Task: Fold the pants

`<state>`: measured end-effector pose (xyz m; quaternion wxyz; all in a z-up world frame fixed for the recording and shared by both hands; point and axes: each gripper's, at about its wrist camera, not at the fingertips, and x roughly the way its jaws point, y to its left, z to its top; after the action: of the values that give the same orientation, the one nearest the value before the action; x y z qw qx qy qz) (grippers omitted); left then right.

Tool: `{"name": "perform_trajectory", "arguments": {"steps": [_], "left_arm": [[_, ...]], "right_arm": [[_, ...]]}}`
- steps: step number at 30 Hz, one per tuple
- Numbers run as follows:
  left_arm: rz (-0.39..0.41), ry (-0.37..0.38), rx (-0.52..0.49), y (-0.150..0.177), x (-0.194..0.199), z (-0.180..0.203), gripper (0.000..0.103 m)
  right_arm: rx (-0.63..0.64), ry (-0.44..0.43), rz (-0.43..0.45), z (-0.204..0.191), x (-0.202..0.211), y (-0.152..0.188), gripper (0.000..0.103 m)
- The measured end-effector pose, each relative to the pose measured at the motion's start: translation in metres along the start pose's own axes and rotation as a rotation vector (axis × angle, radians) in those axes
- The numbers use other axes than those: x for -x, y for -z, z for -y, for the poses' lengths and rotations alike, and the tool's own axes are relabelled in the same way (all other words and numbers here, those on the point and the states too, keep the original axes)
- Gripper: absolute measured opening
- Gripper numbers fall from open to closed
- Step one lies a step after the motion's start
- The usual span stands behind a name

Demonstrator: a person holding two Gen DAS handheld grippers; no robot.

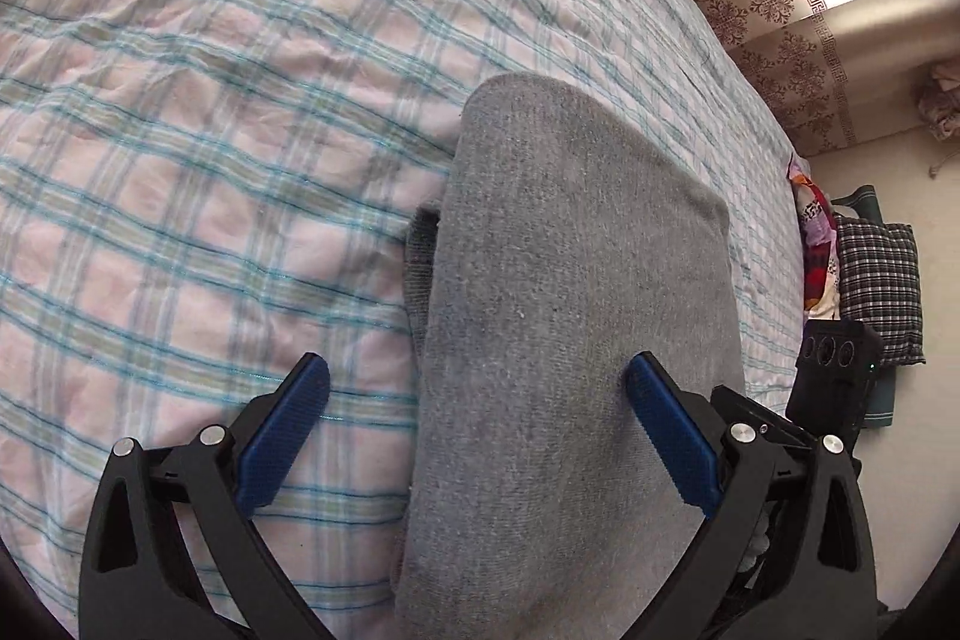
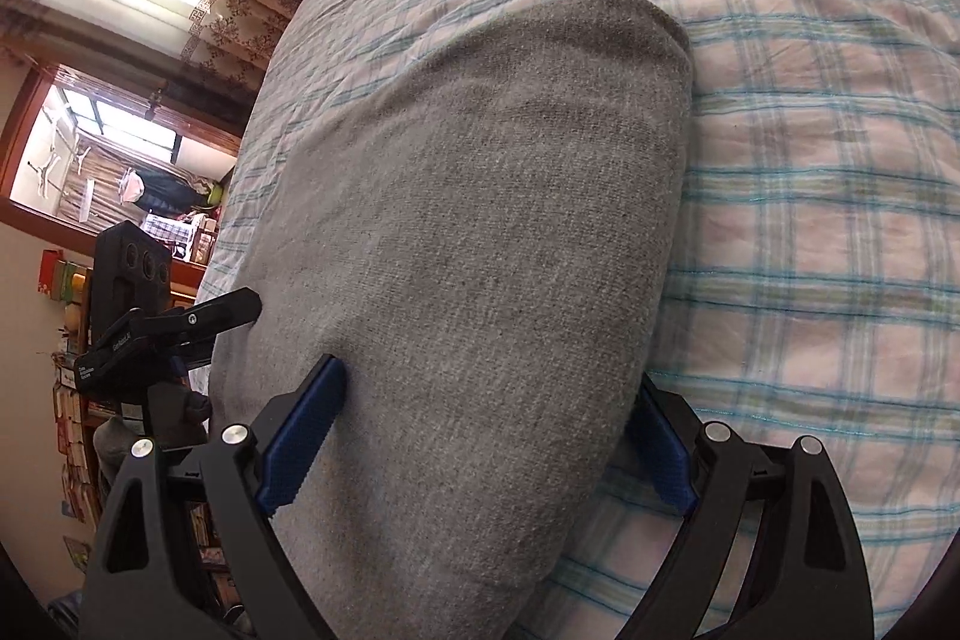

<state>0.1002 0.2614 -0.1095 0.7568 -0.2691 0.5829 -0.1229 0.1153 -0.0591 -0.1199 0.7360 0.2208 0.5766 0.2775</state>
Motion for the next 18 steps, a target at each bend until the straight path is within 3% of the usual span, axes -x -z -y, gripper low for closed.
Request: {"name": "perform_trajectory", "arguments": {"steps": [2,7,8,11,12,18], "left_arm": [[-0.009,0.016,-0.01,-0.002,-0.005,0.001,0.1],[-0.038,0.083,-0.059,0.0,-0.014,0.015,0.096],[-0.057,0.113,-0.061,0.001,-0.017,0.019,0.087],[-0.057,0.069,-0.086,0.007,-0.024,0.032,0.085],[-0.054,0.07,-0.079,0.008,-0.023,0.033,0.079],[-0.02,0.104,-0.036,0.008,-0.008,0.037,0.052]], "right_arm": [[0.017,-0.004,-0.005,-0.005,-0.006,-0.003,0.088],[0.049,-0.019,-0.018,-0.02,-0.019,-0.012,0.069],[0.059,-0.016,-0.015,-0.023,-0.019,-0.015,0.064],[0.11,0.001,0.003,-0.034,-0.013,-0.019,0.048],[0.122,-0.002,0.01,-0.037,-0.01,-0.02,0.042],[0.215,-0.022,0.06,-0.058,0.015,-0.026,0.032]]}}
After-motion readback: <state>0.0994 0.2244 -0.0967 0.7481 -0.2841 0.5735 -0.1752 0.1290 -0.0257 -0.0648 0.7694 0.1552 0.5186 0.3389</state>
